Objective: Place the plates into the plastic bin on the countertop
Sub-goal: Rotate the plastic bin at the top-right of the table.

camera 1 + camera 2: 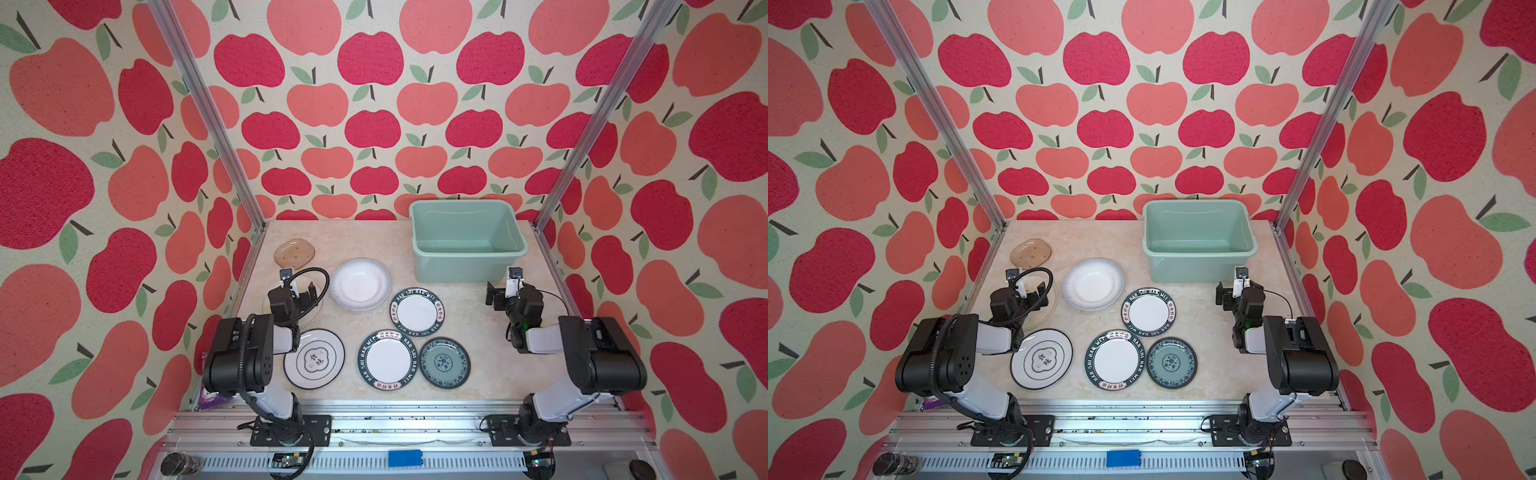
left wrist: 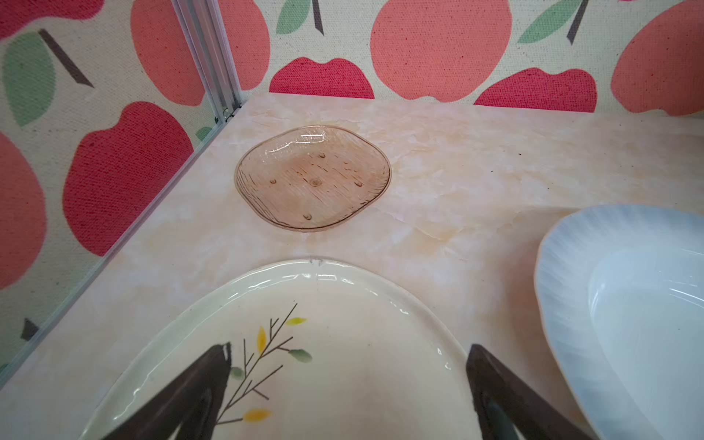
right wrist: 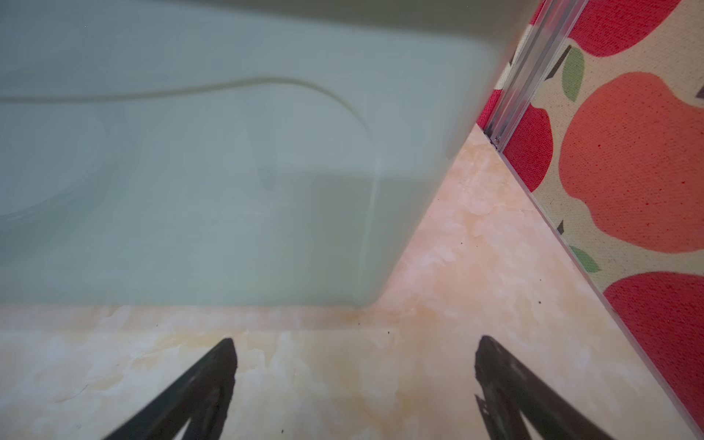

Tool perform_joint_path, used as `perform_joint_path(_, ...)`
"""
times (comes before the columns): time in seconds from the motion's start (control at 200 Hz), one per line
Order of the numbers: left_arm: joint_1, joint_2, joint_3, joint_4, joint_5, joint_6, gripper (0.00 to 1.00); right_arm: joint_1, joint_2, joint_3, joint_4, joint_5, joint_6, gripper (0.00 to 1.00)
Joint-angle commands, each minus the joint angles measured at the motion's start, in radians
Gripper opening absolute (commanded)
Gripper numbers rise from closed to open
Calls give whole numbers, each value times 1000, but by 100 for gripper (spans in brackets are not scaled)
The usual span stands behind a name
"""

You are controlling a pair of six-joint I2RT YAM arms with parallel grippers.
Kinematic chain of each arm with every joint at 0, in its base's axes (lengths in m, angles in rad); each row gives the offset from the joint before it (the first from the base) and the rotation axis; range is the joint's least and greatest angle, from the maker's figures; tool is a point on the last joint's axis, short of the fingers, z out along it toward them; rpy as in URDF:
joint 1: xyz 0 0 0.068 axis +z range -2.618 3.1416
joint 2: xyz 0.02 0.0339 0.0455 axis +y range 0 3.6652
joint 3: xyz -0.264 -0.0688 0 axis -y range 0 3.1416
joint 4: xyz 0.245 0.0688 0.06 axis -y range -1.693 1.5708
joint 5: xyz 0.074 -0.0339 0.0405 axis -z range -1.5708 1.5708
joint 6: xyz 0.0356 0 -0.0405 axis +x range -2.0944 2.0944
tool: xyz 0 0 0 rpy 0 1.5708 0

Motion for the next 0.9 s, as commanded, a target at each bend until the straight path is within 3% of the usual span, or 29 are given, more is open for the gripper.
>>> perform_joint_path(0.0, -4, -16, -6, -18, 18, -4, 99, 0, -21, -10, -13, -12, -13, 99)
perform_joint_path(0.37, 46, -19, -11, -14, 113, -36, 99, -3, -21, -8, -19, -12, -6, 99)
perform_joint_path(0.76, 45, -20, -8, -19, 109, -36, 99, -3, -23, -10, -13, 5, -2, 99)
perform_joint_path(0.895, 50, -28, -9, -19, 129, -36, 99, 6, -71, -5, -59, 153, 34, 99)
